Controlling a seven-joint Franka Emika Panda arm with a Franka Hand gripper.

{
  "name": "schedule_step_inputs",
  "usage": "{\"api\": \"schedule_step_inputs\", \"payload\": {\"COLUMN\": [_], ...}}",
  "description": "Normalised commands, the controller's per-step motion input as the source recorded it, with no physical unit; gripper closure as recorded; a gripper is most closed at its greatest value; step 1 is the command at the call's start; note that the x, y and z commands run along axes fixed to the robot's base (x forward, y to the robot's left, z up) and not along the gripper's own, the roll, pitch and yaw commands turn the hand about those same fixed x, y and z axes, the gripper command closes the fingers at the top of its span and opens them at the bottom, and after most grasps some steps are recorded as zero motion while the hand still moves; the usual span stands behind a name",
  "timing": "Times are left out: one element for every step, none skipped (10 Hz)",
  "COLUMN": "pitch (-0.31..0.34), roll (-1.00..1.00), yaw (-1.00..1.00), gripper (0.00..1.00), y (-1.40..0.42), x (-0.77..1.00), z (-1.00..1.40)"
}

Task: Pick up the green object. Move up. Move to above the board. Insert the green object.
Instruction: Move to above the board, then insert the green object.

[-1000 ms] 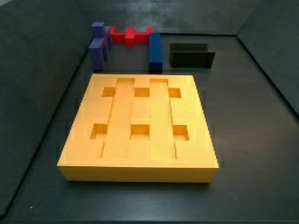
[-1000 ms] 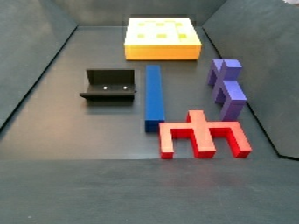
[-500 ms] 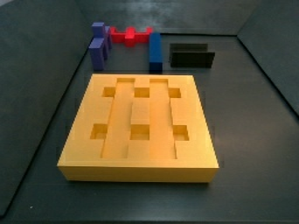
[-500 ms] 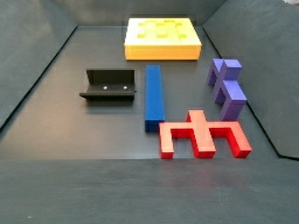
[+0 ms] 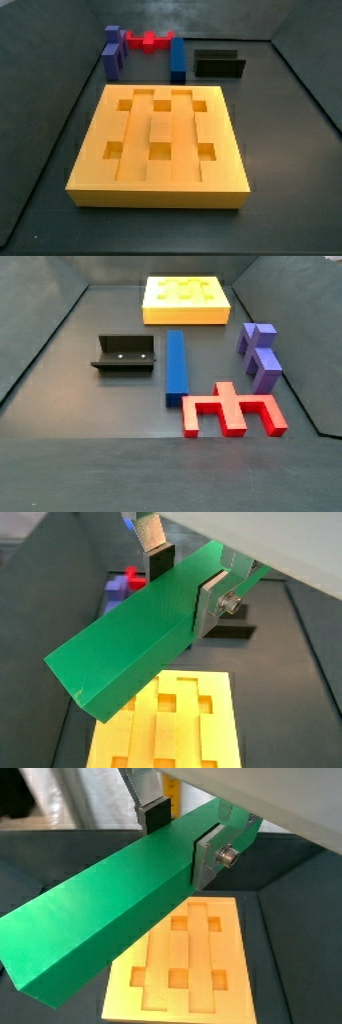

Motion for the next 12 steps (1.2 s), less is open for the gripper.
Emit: {"api": "schedule_step_inputs", "payload": {"pitch": [0.112,0.124,0.144,0.157,0.190,0.223,0.274,0.255,0.220,0.184,0.000,-0.087], "roll": [0.07,0.08,0.09,0.10,0.12,0.15,0.18,0.18,0.18,0.16,0.00,-0.06], "yaw": [1.00,1.00,1.00,1.00,1.00,1.00,1.00,0.69,0.43,0.26,0.00,0.00], "gripper": [1.00,1.00,1.00,1.00,1.00,1.00,1.00,1.00,1.00,1.00,1.00,1.00], "y": [-0.04,-0.04,-0.04,-0.03,-0.03,-0.04,-0.04,-0.04,-0.04,-0.04,0.00,0.00], "x": [0.07,0.07,0.07,0.07,0.07,0.08,0.08,0.10,0.11,0.10,0.00,0.09], "z": [0.02,0.02,0.02,0.02,0.02,0.02,0.03,0.02,0.02,0.02,-0.03,-0.53]}}
